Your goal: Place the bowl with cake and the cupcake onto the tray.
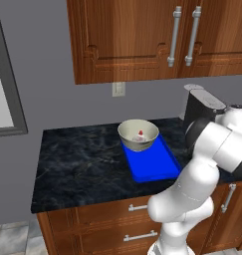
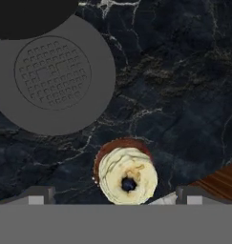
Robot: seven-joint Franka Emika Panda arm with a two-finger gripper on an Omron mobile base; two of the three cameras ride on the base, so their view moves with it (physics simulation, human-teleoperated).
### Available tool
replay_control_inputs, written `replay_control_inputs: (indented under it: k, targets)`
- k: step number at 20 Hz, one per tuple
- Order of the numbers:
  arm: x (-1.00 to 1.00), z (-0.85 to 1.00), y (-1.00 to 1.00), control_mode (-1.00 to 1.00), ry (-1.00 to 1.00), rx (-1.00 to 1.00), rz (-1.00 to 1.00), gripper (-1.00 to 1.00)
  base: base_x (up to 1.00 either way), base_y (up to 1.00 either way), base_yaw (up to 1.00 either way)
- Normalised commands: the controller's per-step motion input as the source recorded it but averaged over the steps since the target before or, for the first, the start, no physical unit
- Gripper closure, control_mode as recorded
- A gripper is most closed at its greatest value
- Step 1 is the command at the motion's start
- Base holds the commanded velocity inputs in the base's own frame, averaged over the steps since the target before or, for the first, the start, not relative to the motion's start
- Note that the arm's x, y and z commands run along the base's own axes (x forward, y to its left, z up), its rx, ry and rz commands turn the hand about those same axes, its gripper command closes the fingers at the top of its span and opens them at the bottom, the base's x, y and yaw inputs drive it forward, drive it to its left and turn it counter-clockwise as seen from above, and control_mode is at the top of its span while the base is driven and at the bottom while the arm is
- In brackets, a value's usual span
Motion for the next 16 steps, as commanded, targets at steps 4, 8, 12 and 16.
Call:
replay_control_inputs:
  k: [4,8,12,16]
  targets:
    - [0.00,-0.09,-0.34,-1.00,0.00,0.00,0.00,-1.00,0.00,0.00,0.00]
    - [0.01,-0.12,-0.26,-1.00,0.00,0.00,0.00,-1.00,0.00,0.00,0.00]
    - [-0.01,-0.04,-0.05,-1.00,0.00,0.01,0.00,-1.00,0.00,0.00,0.00]
    - [-0.09,0.00,0.00,-1.00,0.00,0.02,0.00,-1.00,0.00,0.00,0.00]
